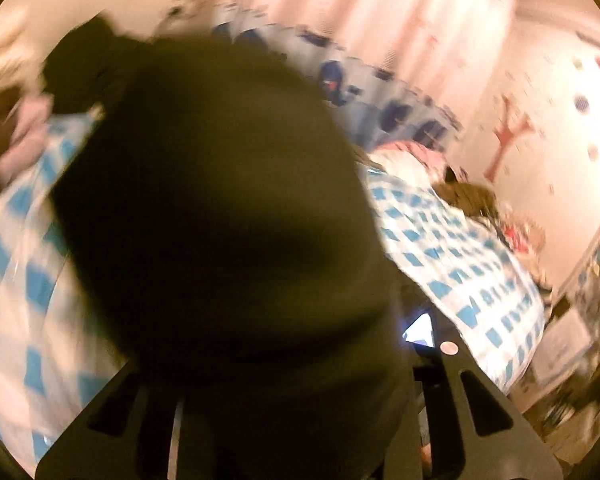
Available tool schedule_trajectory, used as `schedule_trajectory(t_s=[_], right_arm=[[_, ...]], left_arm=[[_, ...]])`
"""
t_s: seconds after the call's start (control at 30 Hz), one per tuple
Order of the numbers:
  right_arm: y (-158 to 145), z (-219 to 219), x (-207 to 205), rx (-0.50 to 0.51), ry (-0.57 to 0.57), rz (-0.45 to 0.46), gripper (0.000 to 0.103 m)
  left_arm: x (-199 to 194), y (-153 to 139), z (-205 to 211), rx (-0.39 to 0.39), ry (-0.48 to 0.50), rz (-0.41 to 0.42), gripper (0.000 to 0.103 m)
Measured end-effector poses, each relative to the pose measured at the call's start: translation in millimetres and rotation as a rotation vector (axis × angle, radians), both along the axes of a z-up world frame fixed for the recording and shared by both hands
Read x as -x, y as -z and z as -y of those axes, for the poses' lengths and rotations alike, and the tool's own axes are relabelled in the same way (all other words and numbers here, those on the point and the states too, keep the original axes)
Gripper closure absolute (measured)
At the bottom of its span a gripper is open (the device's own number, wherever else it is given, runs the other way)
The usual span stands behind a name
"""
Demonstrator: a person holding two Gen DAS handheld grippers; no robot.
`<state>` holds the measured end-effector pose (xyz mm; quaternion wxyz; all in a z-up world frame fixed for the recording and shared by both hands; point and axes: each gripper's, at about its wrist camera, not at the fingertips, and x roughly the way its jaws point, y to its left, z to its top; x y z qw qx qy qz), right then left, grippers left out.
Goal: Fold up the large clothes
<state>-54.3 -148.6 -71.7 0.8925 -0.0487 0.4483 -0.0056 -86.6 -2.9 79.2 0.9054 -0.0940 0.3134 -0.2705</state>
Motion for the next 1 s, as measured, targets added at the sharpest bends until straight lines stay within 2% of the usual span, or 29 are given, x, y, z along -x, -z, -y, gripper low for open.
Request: schedule_trajectory(t_s=[0.07,0.1,0.13,0.17,0.2,0.27,0.33,0.37,0.43,0.53,0.6,0.67,0.7,0.77,0.8,0.83,0.9,0.97,1.0], right_arm=[[-13,18,20,-0.058,0.011,0.041,0.006],[-26,33,39,-0.118,0.031,0.097,0.006],[-36,53,58,-0.218,0.047,0.146,0.006],[-39,72,70,-0.341,0.046,0.17,0.006],[-40,108,88,-0.597,0.041,0.209,0.006],[-27,172,112,-0.935,0.1,0.265,0.006],[-13,212,120,-1.09,0.123,0.288,0.006],[-4,234,128,-1.148,0.159,0.3,0.006],[-3,260,132,-1.204,0.166,0.331,0.006],[-12,292,140,-1.196,0.19,0.394,0.006],[-30,309,144,-1.162,0.189,0.465,0.006],[-56,312,142,-1.074,0.15,0.516,0.006],[-70,308,133,-1.007,0.131,0.51,0.006],[-90,300,98,-0.809,0.119,0.432,0.006],[-94,296,91,-0.745,0.12,0.395,0.006],[-91,289,71,-0.64,0.14,0.322,0.006],[-65,282,35,-0.502,0.207,0.182,0.006],[-37,288,20,-0.512,0.251,0.119,0.006],[-25,291,20,-0.553,0.256,0.105,0.005]], left_arm=[[1,-12,31,-0.065,0.044,0.042,0.079],[2,-16,47,-0.102,0.065,0.061,0.079],[3,-18,62,-0.139,0.087,0.077,0.079],[5,-18,84,-0.194,0.12,0.095,0.079],[8,-16,103,-0.243,0.15,0.11,0.079],[17,-9,140,-0.348,0.211,0.139,0.079],[27,5,177,-0.451,0.273,0.162,0.079],[34,17,202,-0.526,0.321,0.173,0.079],[39,34,229,-0.603,0.373,0.183,0.079],[49,72,272,-0.753,0.462,0.203,0.079],[51,89,290,-0.821,0.5,0.223,0.077],[54,105,304,-0.887,0.535,0.242,0.074],[57,112,308,-0.916,0.548,0.251,0.073],[58,126,314,-0.967,0.557,0.283,0.069],[65,133,316,-0.992,0.559,0.304,0.066],[70,137,315,-1.012,0.561,0.323,0.064],[90,131,316,-1.037,0.572,0.344,0.06],[96,121,303,-1.018,0.61,0.318,0.051],[98,109,291,-0.974,0.638,0.291,0.05]])
